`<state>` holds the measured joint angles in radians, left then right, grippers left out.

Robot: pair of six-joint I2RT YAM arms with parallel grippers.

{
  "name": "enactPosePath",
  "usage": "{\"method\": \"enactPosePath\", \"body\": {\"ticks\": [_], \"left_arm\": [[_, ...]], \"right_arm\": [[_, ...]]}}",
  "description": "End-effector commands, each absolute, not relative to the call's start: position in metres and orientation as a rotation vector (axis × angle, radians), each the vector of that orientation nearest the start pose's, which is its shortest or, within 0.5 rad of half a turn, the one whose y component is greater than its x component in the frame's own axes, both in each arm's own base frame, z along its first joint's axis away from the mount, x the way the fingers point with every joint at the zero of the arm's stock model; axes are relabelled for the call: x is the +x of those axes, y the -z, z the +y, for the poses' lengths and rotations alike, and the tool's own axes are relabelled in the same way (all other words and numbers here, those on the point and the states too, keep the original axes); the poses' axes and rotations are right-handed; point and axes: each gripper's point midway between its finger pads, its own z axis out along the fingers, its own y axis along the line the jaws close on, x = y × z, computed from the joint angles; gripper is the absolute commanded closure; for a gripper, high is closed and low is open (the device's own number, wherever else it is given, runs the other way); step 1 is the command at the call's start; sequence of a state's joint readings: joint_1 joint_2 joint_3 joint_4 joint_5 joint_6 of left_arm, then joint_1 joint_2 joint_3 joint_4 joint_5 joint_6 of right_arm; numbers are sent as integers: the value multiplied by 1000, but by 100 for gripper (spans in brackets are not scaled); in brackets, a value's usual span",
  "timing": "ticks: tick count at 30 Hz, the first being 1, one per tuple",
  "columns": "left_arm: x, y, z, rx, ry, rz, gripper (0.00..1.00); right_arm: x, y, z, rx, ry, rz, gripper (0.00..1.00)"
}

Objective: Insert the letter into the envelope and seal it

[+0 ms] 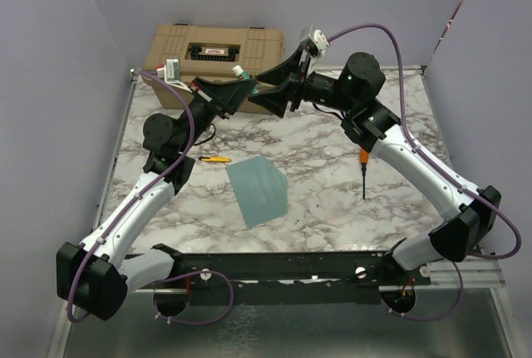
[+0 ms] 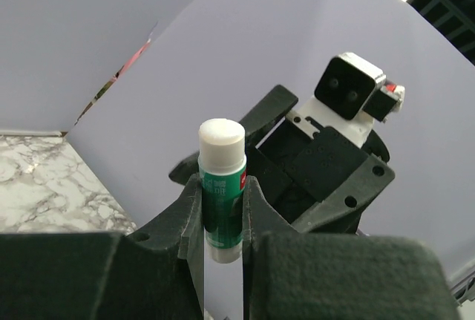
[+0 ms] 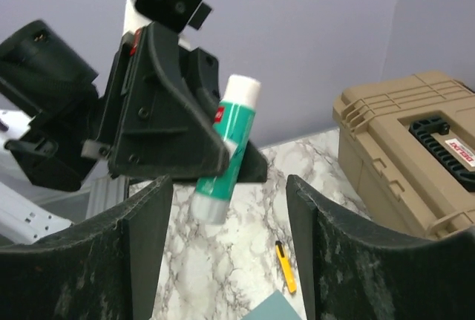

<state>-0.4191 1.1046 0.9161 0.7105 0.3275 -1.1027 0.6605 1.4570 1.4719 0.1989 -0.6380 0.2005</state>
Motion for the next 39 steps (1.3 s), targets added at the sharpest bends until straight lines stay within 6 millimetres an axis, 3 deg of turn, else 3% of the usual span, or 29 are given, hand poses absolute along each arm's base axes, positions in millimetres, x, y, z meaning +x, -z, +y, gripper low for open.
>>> {"method": "enactPosePath", "body": {"ticks": [1,5,14,21,23,26,30,34,39], "left_arm": [[288,-464,-228,-66,1522,1174,100],[288,-464,-228,-54,1515,1172,100],[288,-465,-228,-47,1512,1169,100],[288,-466,-229,-35,1511,1167,100],[286,-469,-229,-23,1504,1158,100],[282,-474,-225,-13,1490,1127,100],[272,-490,-226,43,1521,1060,100],[265,-497,-230,93,1551,1028,100],[255,-503,-230,147,1564,975,100]], "right_arm": [[301,-429,373,-862,-1142,1348,41],[299,-426,377,-864,-1182,1367,67],[299,-417,376,-849,-1190,1422,56],[302,-421,377,-807,-1213,1468,98],[299,-424,378,-783,-1264,1504,100],[293,-432,372,-702,-1439,1581,100],[292,-446,347,-495,-1861,1677,99],[286,-455,340,-356,-2143,1666,99],[276,-470,323,-172,-2546,1476,100]]}}
